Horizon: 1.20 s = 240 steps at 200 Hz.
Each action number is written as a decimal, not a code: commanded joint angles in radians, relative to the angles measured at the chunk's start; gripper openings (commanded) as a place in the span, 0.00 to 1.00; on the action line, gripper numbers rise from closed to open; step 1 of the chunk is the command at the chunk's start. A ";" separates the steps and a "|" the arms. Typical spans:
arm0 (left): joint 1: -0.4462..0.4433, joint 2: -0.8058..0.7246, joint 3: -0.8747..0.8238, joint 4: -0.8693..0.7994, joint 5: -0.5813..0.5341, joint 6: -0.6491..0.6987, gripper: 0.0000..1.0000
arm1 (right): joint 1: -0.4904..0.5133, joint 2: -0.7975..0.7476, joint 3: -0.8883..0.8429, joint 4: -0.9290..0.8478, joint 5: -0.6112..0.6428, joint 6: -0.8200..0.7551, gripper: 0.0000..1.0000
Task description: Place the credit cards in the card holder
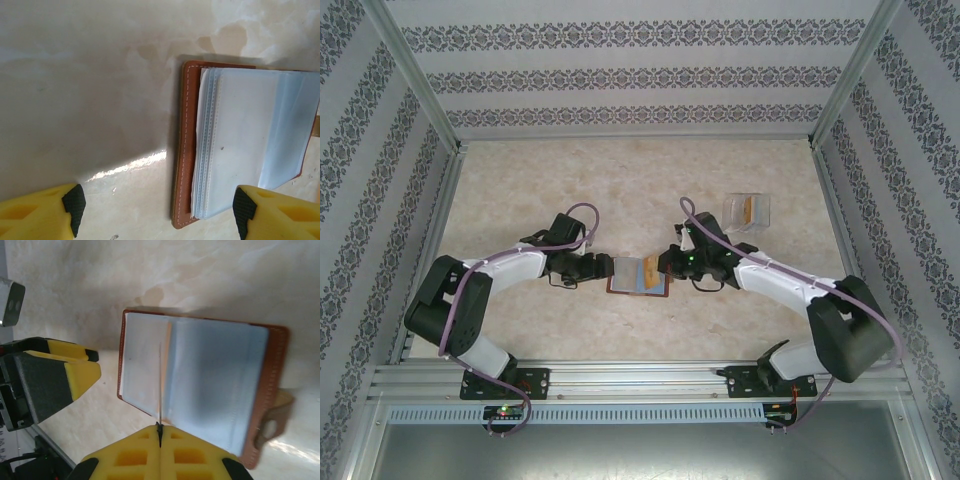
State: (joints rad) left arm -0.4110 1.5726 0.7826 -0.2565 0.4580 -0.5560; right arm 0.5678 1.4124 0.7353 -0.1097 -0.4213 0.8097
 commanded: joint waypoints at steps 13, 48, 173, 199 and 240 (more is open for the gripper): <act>-0.024 0.048 0.035 -0.025 0.022 0.026 0.70 | 0.021 0.035 -0.037 0.160 0.024 0.064 0.00; -0.025 0.052 0.017 0.017 0.011 0.013 0.57 | 0.020 0.131 -0.077 0.279 -0.006 0.089 0.00; -0.027 0.098 0.000 0.072 0.016 -0.029 0.41 | 0.032 0.247 -0.120 0.511 -0.088 0.221 0.00; -0.027 0.105 0.014 0.030 -0.034 -0.031 0.40 | 0.032 0.212 -0.126 0.509 -0.088 0.226 0.00; -0.026 0.092 0.012 0.019 -0.058 -0.041 0.41 | 0.046 0.184 -0.132 0.496 -0.065 0.218 0.00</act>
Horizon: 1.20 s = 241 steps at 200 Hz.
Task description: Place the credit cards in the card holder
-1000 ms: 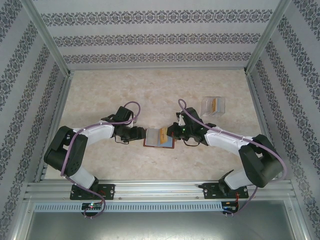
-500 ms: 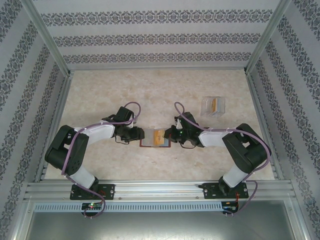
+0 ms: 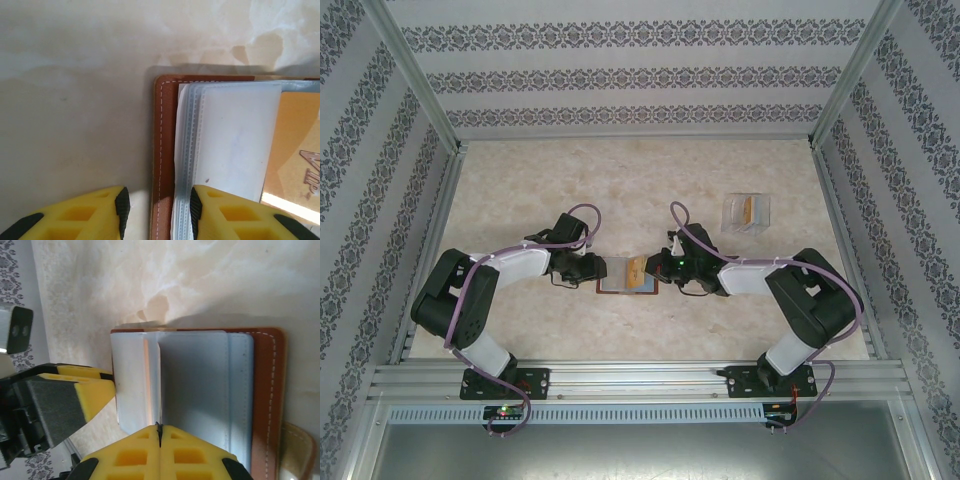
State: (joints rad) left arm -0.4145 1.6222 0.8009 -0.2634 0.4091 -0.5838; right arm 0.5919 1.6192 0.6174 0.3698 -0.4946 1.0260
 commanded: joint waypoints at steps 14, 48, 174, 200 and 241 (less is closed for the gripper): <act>-0.023 0.039 -0.004 0.015 -0.016 -0.014 0.41 | 0.029 -0.004 -0.018 0.037 0.004 0.018 0.00; -0.023 0.047 -0.002 0.018 -0.002 -0.011 0.42 | 0.051 0.042 -0.010 0.057 0.017 0.016 0.00; -0.023 0.046 -0.013 0.026 0.000 -0.010 0.40 | 0.051 0.111 0.016 0.084 0.086 -0.017 0.00; -0.023 0.043 -0.015 0.021 -0.003 -0.012 0.40 | 0.051 0.119 0.036 0.086 0.091 -0.006 0.00; -0.023 0.047 -0.014 0.010 -0.016 -0.018 0.40 | 0.052 0.138 0.080 0.056 0.085 -0.033 0.00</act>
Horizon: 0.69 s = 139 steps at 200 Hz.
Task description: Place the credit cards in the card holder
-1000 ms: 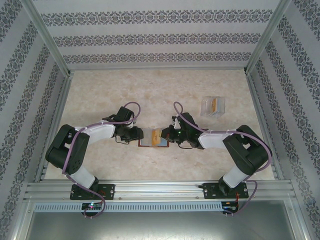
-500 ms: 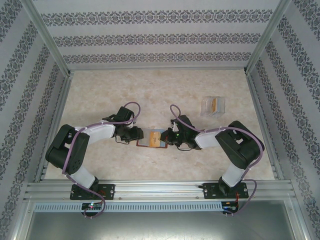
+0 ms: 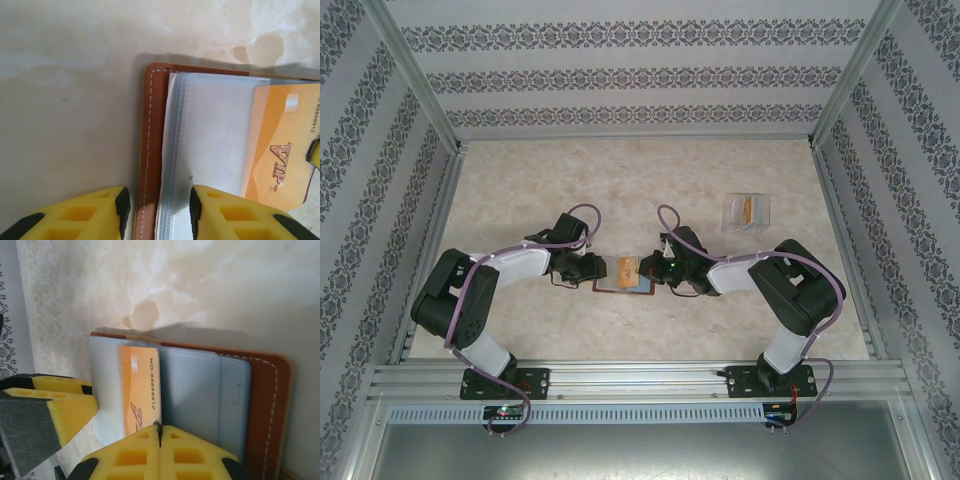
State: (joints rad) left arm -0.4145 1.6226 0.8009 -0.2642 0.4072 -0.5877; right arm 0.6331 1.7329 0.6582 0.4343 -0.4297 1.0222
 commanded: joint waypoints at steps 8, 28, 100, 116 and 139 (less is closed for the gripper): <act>-0.024 0.045 -0.018 0.017 -0.012 -0.016 0.40 | 0.015 0.031 0.044 -0.006 0.019 -0.032 0.00; -0.023 0.047 -0.011 0.005 -0.012 -0.011 0.40 | 0.022 0.046 0.051 -0.006 0.017 -0.040 0.00; -0.023 0.036 -0.015 0.015 -0.008 -0.021 0.39 | 0.064 0.027 0.027 0.010 0.039 0.007 0.00; -0.023 0.038 -0.011 0.012 -0.002 -0.023 0.39 | 0.092 0.029 0.040 0.011 0.067 0.030 0.00; -0.023 0.037 -0.020 0.038 0.014 -0.034 0.39 | 0.117 0.047 0.059 0.022 0.110 0.063 0.00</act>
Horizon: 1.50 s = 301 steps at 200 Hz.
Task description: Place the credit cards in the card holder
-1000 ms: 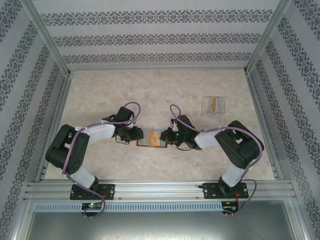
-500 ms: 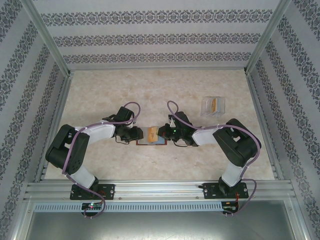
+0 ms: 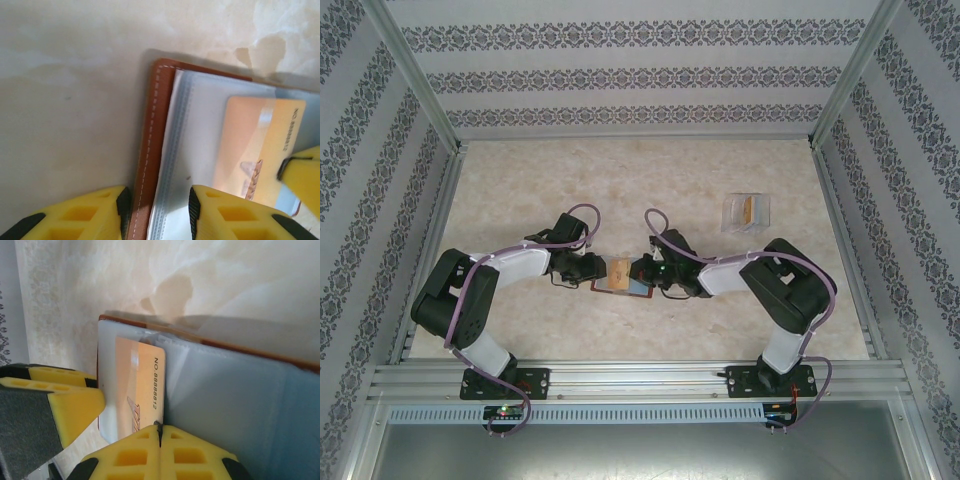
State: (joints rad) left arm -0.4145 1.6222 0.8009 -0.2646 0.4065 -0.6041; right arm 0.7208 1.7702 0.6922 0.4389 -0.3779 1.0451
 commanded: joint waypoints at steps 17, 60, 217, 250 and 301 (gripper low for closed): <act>-0.024 0.044 -0.016 0.029 0.017 -0.019 0.39 | 0.038 0.027 0.040 0.020 0.087 0.056 0.00; -0.024 0.013 -0.043 0.066 0.085 -0.072 0.39 | 0.074 0.025 0.047 0.018 0.188 0.122 0.00; -0.020 -0.013 -0.055 0.054 0.075 -0.112 0.40 | 0.067 0.048 0.107 0.012 0.093 0.055 0.20; -0.005 -0.018 -0.054 0.057 0.084 -0.111 0.41 | 0.045 0.013 0.103 -0.034 0.083 -0.004 0.24; -0.003 -0.038 -0.039 0.033 0.072 -0.103 0.46 | 0.028 -0.117 0.101 -0.213 0.211 -0.119 0.43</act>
State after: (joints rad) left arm -0.4103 1.5894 0.7513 -0.1860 0.4412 -0.7158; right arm 0.7609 1.7287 0.7834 0.3389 -0.2428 1.0149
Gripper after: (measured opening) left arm 0.450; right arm 0.387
